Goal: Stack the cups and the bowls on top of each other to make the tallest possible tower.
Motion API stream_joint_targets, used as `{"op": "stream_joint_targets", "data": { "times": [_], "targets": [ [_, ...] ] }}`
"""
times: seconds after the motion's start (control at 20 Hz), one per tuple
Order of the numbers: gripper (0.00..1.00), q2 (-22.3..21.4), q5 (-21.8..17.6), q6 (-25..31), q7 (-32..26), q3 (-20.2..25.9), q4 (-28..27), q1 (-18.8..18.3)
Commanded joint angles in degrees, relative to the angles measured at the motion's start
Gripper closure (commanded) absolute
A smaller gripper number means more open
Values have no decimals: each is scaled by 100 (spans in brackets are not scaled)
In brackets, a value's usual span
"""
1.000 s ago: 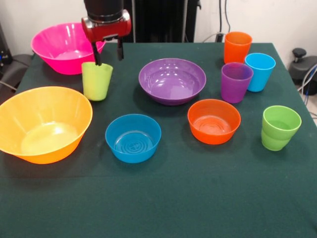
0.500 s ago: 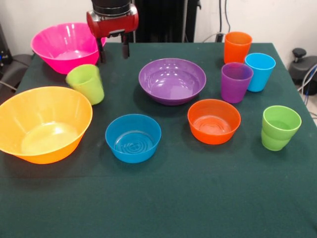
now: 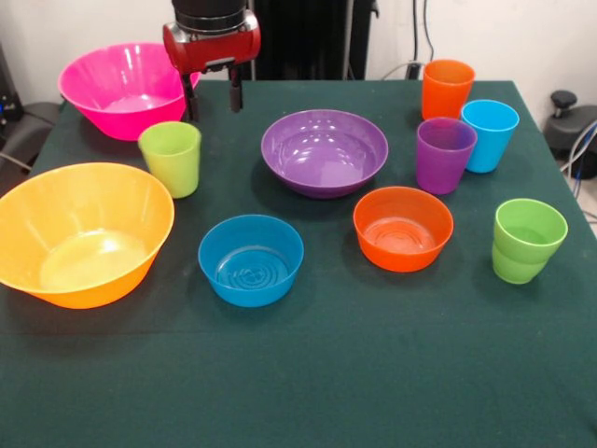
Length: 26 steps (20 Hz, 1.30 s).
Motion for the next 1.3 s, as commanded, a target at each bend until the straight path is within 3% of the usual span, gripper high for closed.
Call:
{"op": "stream_joint_targets", "data": {
  "times": [0.05, 0.55, 0.95, 1.3],
  "targets": [
    [0, 205, -237, 342, -1531, 31, 17, 201],
    [0, 224, -30, 461, -1441, 1, 67, 109],
    [0, 377, 73, 600, -1931, 79, 60, -279],
    [0, 388, -38, 548, -1776, 77, 28, -151]
  ]
}}
